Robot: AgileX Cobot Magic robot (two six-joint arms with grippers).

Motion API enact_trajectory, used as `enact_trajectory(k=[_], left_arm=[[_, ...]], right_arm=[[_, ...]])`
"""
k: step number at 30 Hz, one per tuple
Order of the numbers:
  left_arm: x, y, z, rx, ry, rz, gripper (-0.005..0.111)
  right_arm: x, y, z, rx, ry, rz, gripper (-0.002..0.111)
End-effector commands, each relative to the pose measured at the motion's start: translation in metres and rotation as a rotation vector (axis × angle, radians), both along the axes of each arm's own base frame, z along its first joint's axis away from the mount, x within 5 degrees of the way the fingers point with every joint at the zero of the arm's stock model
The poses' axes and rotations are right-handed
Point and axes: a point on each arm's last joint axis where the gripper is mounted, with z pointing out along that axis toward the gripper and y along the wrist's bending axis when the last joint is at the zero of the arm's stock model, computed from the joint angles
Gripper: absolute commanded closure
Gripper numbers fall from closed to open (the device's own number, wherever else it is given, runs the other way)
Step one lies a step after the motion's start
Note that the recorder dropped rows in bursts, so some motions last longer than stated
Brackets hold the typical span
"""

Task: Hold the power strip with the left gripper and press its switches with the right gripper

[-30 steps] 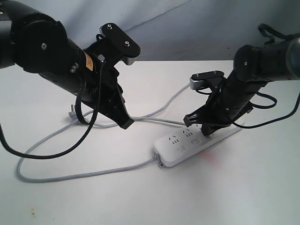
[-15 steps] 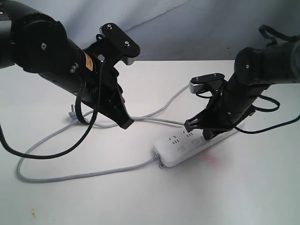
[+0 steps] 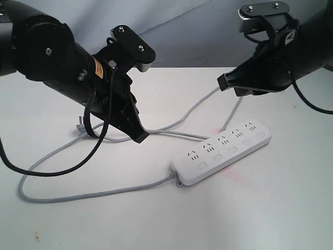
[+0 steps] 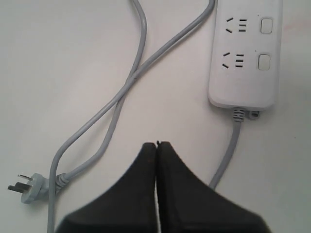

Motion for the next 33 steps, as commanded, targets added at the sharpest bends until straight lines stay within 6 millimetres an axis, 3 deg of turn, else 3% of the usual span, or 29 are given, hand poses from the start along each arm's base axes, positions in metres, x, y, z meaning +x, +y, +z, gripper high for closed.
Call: enact_trajectory(k=[1, 5, 8, 17, 23, 33], left_arm=[[0.0, 0.0, 0.006, -0.073, -0.017, 0.031, 0.107], [-0.004, 0.004, 0.024, -0.224, -0.111, 0.084, 0.107], [-0.007, 0.02, 0.032, -0.319, -0.176, 0.16, 0.107], [-0.034, 0.094, 0.038, -0.497, -0.369, 0.374, 0.107], [-0.06, 0.133, 0.045, -0.628, -0.49, 0.515, 0.107], [-0.102, 0.155, 0.046, -0.726, -0.633, 0.523, 0.107]], right_arm=[[-0.003, -0.005, 0.007, 0.018, -0.043, -0.029, 0.108], [-0.013, -0.012, 0.001, 0.031, -0.106, -0.04, 0.108], [-0.024, -0.021, -0.003, 0.049, -0.157, -0.065, 0.108], [-0.06, -0.066, 0.001, 0.175, -0.326, -0.233, 0.108], [-0.092, -0.085, 0.011, 0.231, -0.438, -0.264, 0.108], [-0.142, -0.105, 0.014, 0.329, -0.603, -0.277, 0.108]])
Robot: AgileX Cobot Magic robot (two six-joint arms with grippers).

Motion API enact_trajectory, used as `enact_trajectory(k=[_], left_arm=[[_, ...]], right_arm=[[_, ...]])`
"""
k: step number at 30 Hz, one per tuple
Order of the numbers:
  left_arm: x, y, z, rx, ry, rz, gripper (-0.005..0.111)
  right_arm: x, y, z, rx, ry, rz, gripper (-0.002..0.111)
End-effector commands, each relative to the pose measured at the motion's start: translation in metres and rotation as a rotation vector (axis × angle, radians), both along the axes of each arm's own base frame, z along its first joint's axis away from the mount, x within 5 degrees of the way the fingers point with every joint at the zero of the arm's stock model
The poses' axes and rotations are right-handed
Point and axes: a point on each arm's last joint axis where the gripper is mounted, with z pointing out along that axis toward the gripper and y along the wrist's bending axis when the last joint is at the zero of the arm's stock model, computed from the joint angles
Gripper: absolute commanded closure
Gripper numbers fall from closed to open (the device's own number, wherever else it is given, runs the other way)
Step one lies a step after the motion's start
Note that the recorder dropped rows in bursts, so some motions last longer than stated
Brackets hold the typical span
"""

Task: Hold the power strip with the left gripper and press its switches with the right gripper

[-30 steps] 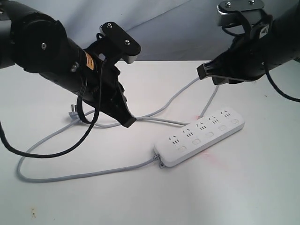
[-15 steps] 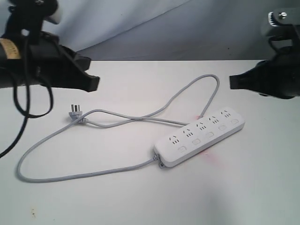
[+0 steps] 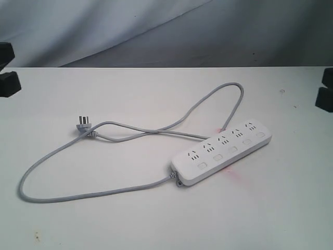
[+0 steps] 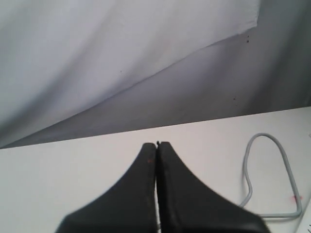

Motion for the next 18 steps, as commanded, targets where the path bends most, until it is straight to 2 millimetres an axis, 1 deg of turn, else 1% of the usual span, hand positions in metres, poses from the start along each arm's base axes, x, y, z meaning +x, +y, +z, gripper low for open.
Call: enact_trajectory(k=[1, 9, 14, 18], left_arm=[[-0.018, 0.007, -0.003, -0.047, -0.067, 0.011, 0.107], [-0.045, 0.016, -0.028, -0.112, -0.114, 0.021, 0.107], [-0.058, 0.021, -0.045, -0.142, -0.146, 0.026, 0.107], [-0.066, 0.024, -0.057, -0.152, -0.182, 0.028, 0.107]], right_arm=[[-0.02, -0.01, -0.004, 0.049, -0.075, -0.022, 0.108], [-0.052, -0.023, -0.022, 0.088, -0.18, -0.029, 0.108], [-0.066, -0.028, -0.04, 0.105, -0.228, -0.035, 0.108], [-0.074, -0.032, -0.055, 0.106, -0.232, -0.036, 0.108]])
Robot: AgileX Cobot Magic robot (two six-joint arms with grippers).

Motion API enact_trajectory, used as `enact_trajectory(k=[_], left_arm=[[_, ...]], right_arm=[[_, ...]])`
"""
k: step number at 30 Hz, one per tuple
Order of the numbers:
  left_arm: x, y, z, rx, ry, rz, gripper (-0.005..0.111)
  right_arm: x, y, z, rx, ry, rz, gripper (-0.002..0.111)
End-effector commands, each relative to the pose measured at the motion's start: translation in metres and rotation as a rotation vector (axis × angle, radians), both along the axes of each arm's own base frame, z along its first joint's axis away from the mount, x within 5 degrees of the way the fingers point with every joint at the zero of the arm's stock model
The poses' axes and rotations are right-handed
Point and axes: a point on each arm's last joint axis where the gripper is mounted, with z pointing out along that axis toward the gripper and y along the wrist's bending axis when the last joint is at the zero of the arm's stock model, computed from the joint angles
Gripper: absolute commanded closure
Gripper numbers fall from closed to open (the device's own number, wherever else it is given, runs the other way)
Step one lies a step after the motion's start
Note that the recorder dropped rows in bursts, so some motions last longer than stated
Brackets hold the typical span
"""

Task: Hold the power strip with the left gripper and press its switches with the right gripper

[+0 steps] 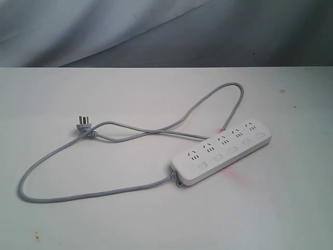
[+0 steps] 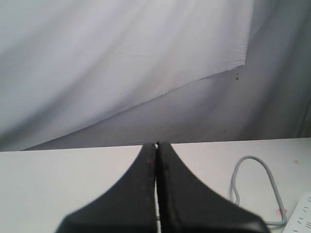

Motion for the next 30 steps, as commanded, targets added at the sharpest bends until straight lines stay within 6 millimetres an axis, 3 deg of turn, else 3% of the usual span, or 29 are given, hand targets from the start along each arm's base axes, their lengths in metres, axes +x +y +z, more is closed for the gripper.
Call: enact_trajectory(k=[1, 5, 14, 17, 30], left_arm=[[-0.009, 0.004, -0.013, -0.036, -0.054, 0.011, 0.107], [-0.012, 0.006, -0.022, -0.039, -0.067, 0.013, 0.107], [-0.021, 0.009, -0.039, 0.001, -0.124, 0.02, 0.107], [-0.023, 0.01, -0.036, -0.025, -0.193, 0.027, 0.107], [-0.023, 0.009, -0.044, 0.011, -0.113, 0.016, 0.107]], right_arm=[[-0.008, -0.004, -0.015, 0.002, -0.02, -0.011, 0.108], [-0.012, -0.006, -0.026, -0.058, -0.025, -0.004, 0.108], [-0.012, -0.006, -0.027, -0.074, -0.029, -0.002, 0.108], [-0.012, -0.006, -0.027, -0.074, -0.029, -0.002, 0.108], [-0.012, -0.006, -0.027, -0.069, -0.026, -0.003, 0.108]])
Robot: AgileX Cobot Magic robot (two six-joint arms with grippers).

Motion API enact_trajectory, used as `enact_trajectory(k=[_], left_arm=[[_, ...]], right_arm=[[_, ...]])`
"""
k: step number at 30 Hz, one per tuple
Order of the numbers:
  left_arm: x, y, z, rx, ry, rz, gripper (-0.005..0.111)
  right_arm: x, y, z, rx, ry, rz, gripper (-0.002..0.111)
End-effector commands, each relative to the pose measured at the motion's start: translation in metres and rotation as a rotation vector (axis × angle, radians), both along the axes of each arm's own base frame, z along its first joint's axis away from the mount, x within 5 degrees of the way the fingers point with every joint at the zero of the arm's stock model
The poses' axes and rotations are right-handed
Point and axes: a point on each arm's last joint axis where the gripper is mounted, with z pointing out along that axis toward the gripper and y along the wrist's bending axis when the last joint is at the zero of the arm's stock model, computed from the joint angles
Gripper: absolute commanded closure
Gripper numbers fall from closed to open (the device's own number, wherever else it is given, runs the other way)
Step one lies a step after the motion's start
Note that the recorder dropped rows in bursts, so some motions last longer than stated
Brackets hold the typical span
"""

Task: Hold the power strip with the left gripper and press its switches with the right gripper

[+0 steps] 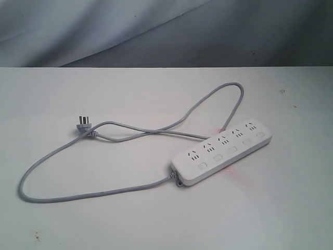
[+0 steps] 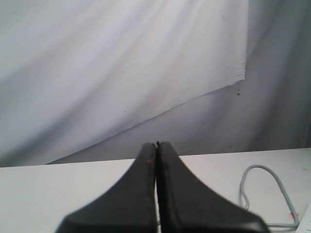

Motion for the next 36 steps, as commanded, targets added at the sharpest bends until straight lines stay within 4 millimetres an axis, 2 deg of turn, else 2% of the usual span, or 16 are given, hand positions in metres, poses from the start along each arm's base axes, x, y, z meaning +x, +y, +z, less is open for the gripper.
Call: enact_trajectory(k=[1, 26, 32, 36], left_arm=[[-0.001, 0.0, -0.002, 0.007, 0.009, 0.001, 0.107], [-0.001, 0.0, -0.003, 0.046, 0.01, 0.003, 0.107], [-0.014, 0.014, 0.0, -0.037, 0.02, 0.088, 0.107], [-0.029, 0.023, -0.004, 0.024, 0.041, 0.159, 0.107]], right_arm=[[0.0, -0.001, 0.001, -0.003, -0.014, -0.009, 0.108], [0.0, -0.001, 0.001, 0.0, -0.013, -0.009, 0.108], [0.0, -0.001, 0.001, 0.001, -0.015, -0.01, 0.108], [0.0, -0.001, 0.001, 0.001, -0.015, -0.01, 0.108]])
